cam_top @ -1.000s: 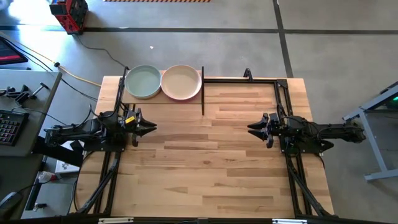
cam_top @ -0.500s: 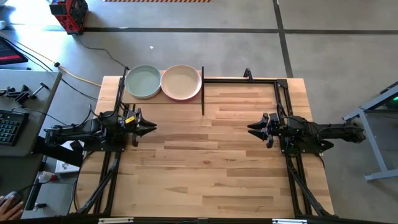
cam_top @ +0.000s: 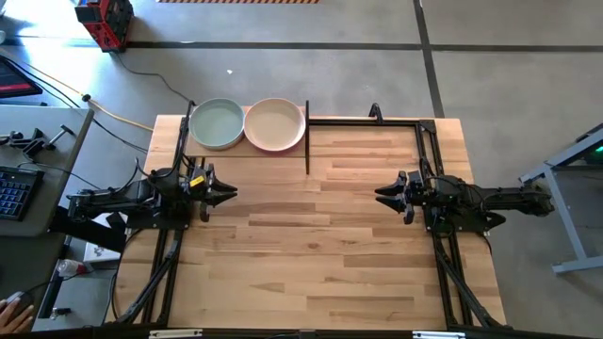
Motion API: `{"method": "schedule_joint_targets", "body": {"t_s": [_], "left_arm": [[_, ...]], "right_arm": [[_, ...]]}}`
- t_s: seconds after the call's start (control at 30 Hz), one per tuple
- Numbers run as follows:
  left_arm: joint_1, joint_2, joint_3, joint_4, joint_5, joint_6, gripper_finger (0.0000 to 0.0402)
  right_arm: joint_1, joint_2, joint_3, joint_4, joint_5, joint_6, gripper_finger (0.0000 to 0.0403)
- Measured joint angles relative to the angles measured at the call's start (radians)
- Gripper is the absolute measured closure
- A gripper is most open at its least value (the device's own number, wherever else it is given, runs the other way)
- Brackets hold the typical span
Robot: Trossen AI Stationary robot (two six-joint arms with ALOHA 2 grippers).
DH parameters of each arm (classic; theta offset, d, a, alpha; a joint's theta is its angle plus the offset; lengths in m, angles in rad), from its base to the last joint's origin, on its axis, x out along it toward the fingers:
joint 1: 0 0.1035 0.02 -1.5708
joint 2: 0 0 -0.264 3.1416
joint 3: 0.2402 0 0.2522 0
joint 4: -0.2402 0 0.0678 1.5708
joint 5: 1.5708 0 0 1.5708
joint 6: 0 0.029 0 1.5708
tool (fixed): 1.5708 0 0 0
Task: Place and stack plates onto a shelf
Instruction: Return to Home Position
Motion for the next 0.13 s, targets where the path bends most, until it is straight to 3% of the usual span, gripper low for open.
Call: {"method": "schedule_joint_targets", "body": {"t_s": [0.13], "left_arm": [[0.0,0.0,0.0,0.0,0.0,0.0,0.0339]], "right_arm": [[0.0,0.0,0.0,0.0,0.0,0.0,0.0269]]}}
